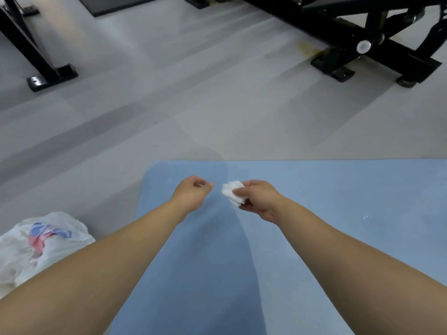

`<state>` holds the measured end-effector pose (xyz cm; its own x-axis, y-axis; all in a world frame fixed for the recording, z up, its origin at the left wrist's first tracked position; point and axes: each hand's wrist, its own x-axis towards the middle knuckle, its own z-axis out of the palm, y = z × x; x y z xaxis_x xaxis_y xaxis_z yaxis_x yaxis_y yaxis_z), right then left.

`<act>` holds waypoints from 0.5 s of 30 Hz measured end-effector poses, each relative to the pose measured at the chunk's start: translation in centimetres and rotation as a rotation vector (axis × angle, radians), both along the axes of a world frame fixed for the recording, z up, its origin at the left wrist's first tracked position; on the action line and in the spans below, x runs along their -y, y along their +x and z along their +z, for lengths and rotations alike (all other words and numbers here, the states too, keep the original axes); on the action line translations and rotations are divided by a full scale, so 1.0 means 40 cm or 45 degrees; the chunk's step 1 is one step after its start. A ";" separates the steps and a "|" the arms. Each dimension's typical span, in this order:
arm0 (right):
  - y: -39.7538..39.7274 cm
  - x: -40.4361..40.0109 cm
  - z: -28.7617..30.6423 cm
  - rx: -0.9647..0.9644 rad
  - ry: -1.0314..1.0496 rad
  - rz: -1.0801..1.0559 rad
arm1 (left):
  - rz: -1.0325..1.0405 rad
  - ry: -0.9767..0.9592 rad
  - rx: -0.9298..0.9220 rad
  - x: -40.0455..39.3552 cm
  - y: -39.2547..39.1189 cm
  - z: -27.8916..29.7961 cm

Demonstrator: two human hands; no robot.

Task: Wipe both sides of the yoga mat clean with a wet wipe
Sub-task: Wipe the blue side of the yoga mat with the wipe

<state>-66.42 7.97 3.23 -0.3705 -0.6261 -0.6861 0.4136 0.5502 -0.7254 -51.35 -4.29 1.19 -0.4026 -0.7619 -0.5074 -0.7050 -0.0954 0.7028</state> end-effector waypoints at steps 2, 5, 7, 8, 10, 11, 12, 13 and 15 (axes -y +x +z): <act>-0.003 -0.025 -0.044 -0.275 0.158 -0.021 | -0.429 -0.292 0.445 0.041 0.019 -0.064; -0.008 -0.050 -0.101 -0.554 0.301 -0.050 | -0.877 -0.424 0.787 0.113 0.036 -0.134; -0.009 -0.041 -0.132 -0.680 0.344 -0.043 | -1.007 -0.420 0.865 0.153 0.025 -0.159; -0.008 -0.026 -0.147 -0.731 0.350 -0.041 | -1.027 -0.399 0.883 0.167 0.016 -0.168; -0.003 0.024 -0.175 -0.853 0.331 -0.032 | -1.039 -0.337 0.910 0.190 0.000 -0.184; -0.003 0.052 -0.188 -0.939 0.309 -0.007 | -1.044 -0.309 0.918 0.197 -0.008 -0.193; -0.007 0.081 -0.203 -1.060 0.290 0.044 | -1.053 -0.292 0.921 0.202 -0.014 -0.201; -0.009 0.109 -0.219 -1.213 0.277 0.109 | -1.060 -0.278 0.920 0.204 -0.015 -0.203; -0.021 0.166 -0.244 -1.531 0.274 0.191 | -1.050 -0.247 0.901 0.210 -0.011 -0.204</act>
<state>-67.27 1.32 -6.53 -0.7723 -0.6331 -0.0528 -0.5325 0.6904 -0.4897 -51.78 -12.68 -6.98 -0.4895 -0.4848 -0.7248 -0.7506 0.6573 0.0673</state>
